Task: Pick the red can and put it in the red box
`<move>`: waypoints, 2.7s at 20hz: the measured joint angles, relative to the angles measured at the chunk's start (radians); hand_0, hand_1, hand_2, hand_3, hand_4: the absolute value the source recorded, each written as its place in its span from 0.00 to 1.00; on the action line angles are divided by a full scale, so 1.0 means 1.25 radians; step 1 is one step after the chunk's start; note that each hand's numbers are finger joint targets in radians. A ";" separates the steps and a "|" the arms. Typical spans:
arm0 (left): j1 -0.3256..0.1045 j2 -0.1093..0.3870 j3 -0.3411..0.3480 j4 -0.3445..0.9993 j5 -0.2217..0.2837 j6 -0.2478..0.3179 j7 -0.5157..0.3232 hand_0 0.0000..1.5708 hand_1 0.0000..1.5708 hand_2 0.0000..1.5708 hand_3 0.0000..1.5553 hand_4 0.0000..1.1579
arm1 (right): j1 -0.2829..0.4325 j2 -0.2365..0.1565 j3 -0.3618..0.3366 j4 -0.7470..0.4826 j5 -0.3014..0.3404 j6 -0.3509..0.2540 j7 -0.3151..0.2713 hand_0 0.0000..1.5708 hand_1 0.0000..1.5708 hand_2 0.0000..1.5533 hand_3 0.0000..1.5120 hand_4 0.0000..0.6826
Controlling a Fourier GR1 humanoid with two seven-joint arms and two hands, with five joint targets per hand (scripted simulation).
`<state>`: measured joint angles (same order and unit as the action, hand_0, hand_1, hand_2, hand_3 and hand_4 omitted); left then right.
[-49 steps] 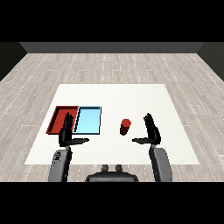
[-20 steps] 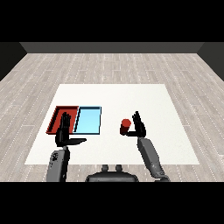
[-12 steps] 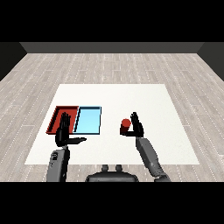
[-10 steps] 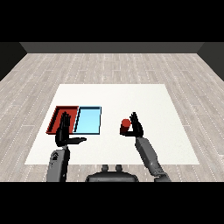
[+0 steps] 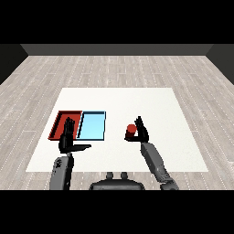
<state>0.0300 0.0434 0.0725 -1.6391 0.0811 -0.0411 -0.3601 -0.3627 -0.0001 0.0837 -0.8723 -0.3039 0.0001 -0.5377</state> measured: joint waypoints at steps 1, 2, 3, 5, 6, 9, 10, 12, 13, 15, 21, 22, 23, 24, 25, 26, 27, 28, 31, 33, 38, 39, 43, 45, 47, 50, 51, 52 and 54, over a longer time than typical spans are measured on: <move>0.003 -0.003 -0.001 0.002 0.001 -0.001 -0.005 0.00 0.00 0.00 0.00 0.00 | -0.009 0.000 0.001 0.007 -0.003 -0.007 0.002 0.00 0.00 0.00 0.00 0.00; 0.001 -0.003 -0.001 0.005 0.001 0.000 -0.007 0.00 0.00 0.00 0.00 0.00 | -0.007 0.000 0.001 0.009 -0.004 -0.007 0.001 0.00 0.00 0.00 0.00 0.00; 0.001 -0.003 0.001 0.011 0.002 -0.001 -0.014 0.00 0.00 0.00 0.00 0.00 | -0.014 -0.001 -0.008 0.021 -0.003 0.002 -0.002 0.00 0.00 0.00 0.00 0.00; 0.005 0.000 0.003 0.015 0.004 -0.007 -0.019 0.00 0.00 0.00 0.00 0.00 | -0.025 -0.001 0.015 0.019 -0.018 -0.024 0.007 0.00 0.00 0.00 0.00 0.00; 0.000 0.003 0.005 0.013 0.005 -0.007 -0.013 0.00 0.00 0.00 0.00 0.00 | -0.029 0.000 0.029 0.034 -0.030 -0.032 -0.005 0.00 0.00 0.00 0.00 0.00; 0.001 -0.003 -0.001 0.011 0.002 -0.003 -0.013 0.00 0.00 0.00 0.00 0.00 | -0.039 0.000 0.017 0.033 -0.031 -0.031 0.009 0.00 0.00 0.00 0.00 0.00; -0.006 -0.002 0.002 0.021 0.000 -0.001 -0.017 0.00 0.00 0.00 0.00 0.00 | -0.043 0.000 0.020 0.035 -0.030 -0.034 0.010 0.00 0.00 0.00 0.00 0.00; -0.006 0.003 0.009 0.027 0.001 -0.003 -0.025 0.00 0.00 0.00 0.00 0.00 | -0.055 -0.001 0.016 0.061 -0.033 -0.027 0.004 0.00 0.00 0.00 0.00 0.00; -0.010 0.003 0.007 0.027 0.000 -0.002 -0.021 0.00 0.00 0.00 0.00 0.00 | -0.064 -0.001 0.012 0.087 -0.030 -0.020 -0.013 0.00 0.00 0.00 0.00 0.00; -0.012 0.005 0.008 0.023 0.000 -0.003 -0.017 0.00 0.00 0.00 0.00 0.00 | -0.083 0.000 0.012 0.112 -0.031 -0.022 -0.017 0.00 0.00 0.00 0.00 0.00; -0.008 0.001 0.001 0.002 0.004 0.002 0.010 0.00 0.00 0.00 0.00 0.00 | -0.092 -0.006 0.015 0.105 -0.034 -0.024 0.000 0.00 0.00 0.00 0.00 0.00; -0.006 0.004 0.003 -0.008 0.005 0.002 0.018 0.00 0.00 0.00 0.00 0.00 | -0.088 -0.005 0.032 0.106 -0.044 -0.034 -0.006 0.00 0.00 0.00 0.00 0.00; -0.009 0.013 0.010 -0.021 0.013 -0.002 0.034 0.00 0.00 0.00 0.00 0.00 | -0.084 -0.004 0.038 0.092 -0.044 -0.046 0.006 0.00 0.00 0.00 0.00 0.00; -0.018 0.010 0.011 -0.007 0.012 0.001 0.028 0.00 0.00 0.00 0.00 0.00 | -0.096 -0.003 0.043 0.107 -0.055 -0.053 0.002 0.00 0.00 0.23 0.08 0.00; -0.012 0.006 0.004 -0.019 0.007 0.003 0.029 0.00 0.00 0.00 0.00 0.00 | -0.101 -0.002 0.036 0.126 -0.056 -0.050 -0.008 0.51 0.51 0.59 0.53 0.00; -0.007 0.008 0.007 -0.018 0.009 0.000 0.023 0.00 0.00 0.00 0.00 0.00 | -0.104 -0.002 0.039 0.122 -0.059 -0.059 -0.001 0.83 0.83 0.89 0.89 0.44; 0.002 0.009 0.008 -0.017 0.008 -0.003 0.015 0.00 0.00 0.00 0.00 0.00 | -0.092 -0.002 0.056 0.105 -0.065 -0.079 0.002 0.94 0.94 0.95 0.95 0.85; 0.001 0.008 0.010 -0.005 0.008 -0.005 0.003 0.00 0.00 0.00 0.00 0.00 | -0.084 -0.001 0.061 0.097 -0.060 -0.094 0.004 0.94 0.94 0.94 0.95 0.96; 0.012 0.007 0.011 -0.006 0.010 -0.010 -0.007 0.00 0.00 0.00 0.00 0.00 | -0.112 -0.001 0.058 0.130 -0.054 -0.117 0.000 0.95 0.95 0.95 0.95 0.98; 0.007 -0.002 0.002 0.000 0.000 -0.001 -0.011 0.00 0.00 0.00 0.00 0.00 | -0.111 -0.007 0.053 0.118 -0.036 -0.130 0.013 0.95 0.95 0.94 0.95 0.98; 0.005 -0.007 -0.008 -0.004 -0.019 0.014 -0.006 0.00 0.00 0.00 0.00 0.00 | -0.088 -0.007 0.086 0.060 -0.002 -0.180 0.038 0.93 0.93 0.93 0.94 0.94; 0.006 -0.002 -0.004 -0.005 -0.015 0.010 -0.005 0.00 0.00 0.00 0.00 0.00 | -0.084 -0.012 0.085 0.052 0.008 -0.178 0.042 0.93 0.93 0.93 0.94 0.95; 0.011 -0.003 -0.010 0.007 -0.018 0.001 -0.023 0.00 0.00 0.00 0.00 0.00 | -0.068 -0.016 0.079 0.013 0.041 -0.179 0.044 0.93 0.93 0.93 0.93 0.97; -0.004 0.000 -0.011 0.016 -0.014 -0.004 -0.013 0.00 0.00 0.00 0.00 0.00 | -0.050 -0.010 0.087 -0.031 0.053 -0.192 0.057 0.92 0.92 0.93 0.93 0.96; -0.002 -0.001 -0.016 0.015 -0.017 -0.005 -0.007 0.00 0.00 0.00 0.00 0.00 | -0.049 -0.006 0.092 -0.056 0.058 -0.202 0.060 0.91 0.91 0.93 0.93 0.96; -0.009 0.001 -0.025 0.022 -0.036 0.001 -0.001 0.00 0.00 0.00 0.00 0.00 | -0.036 -0.005 0.097 -0.110 0.072 -0.207 0.069 0.92 0.92 0.93 0.93 0.95; -0.016 -0.002 -0.032 0.035 -0.043 0.002 -0.003 0.00 0.00 0.00 0.00 0.00 | -0.047 -0.004 0.100 -0.114 0.065 -0.213 0.072 0.92 0.92 0.93 0.93 0.95; -0.029 -0.007 -0.038 0.046 -0.047 0.004 0.000 0.00 0.00 0.00 0.00 0.00 | -0.047 -0.003 0.109 -0.124 0.063 -0.220 0.072 0.92 0.92 0.93 0.93 0.95; -0.052 -0.016 -0.058 0.050 -0.061 0.011 0.020 0.00 0.00 0.00 0.00 0.00 | -0.045 -0.004 0.116 -0.157 0.063 -0.228 0.087 0.92 0.92 0.93 0.94 0.95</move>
<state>-0.0351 0.0231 0.0003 -1.5770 0.0051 -0.0277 -0.3347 -0.4184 -0.0046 0.2288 -1.0682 -0.2245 -0.2848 -0.4289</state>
